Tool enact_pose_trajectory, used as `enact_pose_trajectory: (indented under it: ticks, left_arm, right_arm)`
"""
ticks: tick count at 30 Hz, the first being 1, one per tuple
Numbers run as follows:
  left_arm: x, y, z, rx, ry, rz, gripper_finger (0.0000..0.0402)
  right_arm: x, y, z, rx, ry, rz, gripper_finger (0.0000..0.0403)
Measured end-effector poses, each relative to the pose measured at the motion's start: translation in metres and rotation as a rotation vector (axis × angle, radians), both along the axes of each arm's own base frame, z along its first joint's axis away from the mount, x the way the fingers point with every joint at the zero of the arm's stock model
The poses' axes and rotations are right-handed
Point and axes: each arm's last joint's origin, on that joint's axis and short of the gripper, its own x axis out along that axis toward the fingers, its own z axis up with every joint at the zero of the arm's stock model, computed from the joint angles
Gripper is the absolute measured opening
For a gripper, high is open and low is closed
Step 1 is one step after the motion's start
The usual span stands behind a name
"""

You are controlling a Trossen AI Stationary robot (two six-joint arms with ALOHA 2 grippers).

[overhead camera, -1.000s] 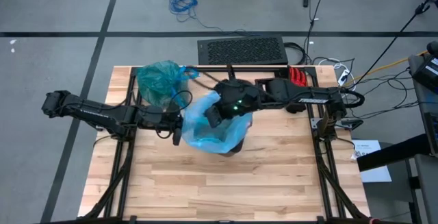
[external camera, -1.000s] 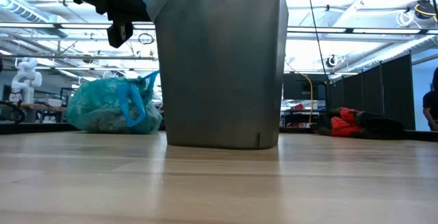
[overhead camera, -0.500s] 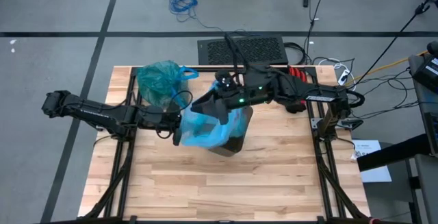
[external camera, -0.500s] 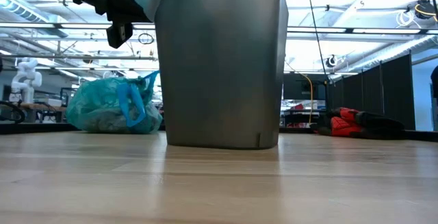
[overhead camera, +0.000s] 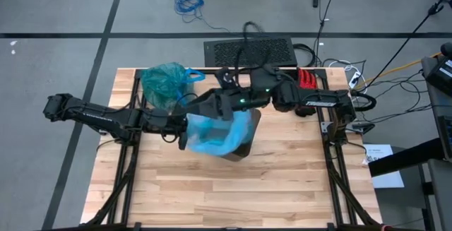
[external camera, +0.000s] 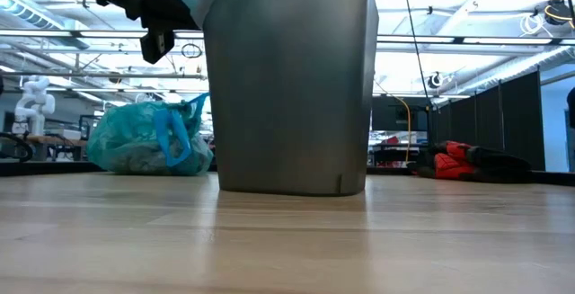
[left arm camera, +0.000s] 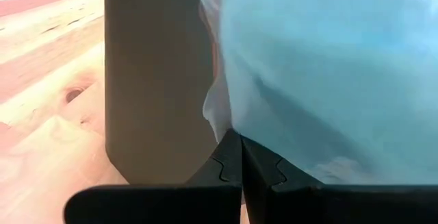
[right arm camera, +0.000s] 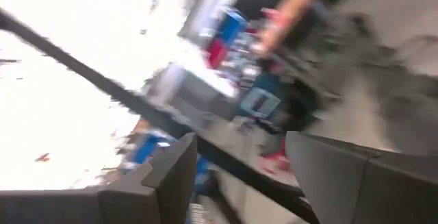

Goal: Place trash/remove bag and relplace
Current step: Insert the new blue trash bag into the trash bin

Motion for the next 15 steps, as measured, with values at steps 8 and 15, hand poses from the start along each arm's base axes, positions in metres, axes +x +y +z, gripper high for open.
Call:
enact_pose_trajectory:
  ticks: [8,15]
  left_arm:
    - [0.000,0.005,0.000,-0.004,-0.002,0.018,0.0000]
    - [0.000,0.004,0.001,-0.012,-0.003,0.002,0.0000]
  right_arm:
    - [-0.026,0.000,0.024,-0.073,-0.089,0.066,0.0212]
    - [-0.111,0.000,0.024,-0.222,0.364,-0.171,0.0211]
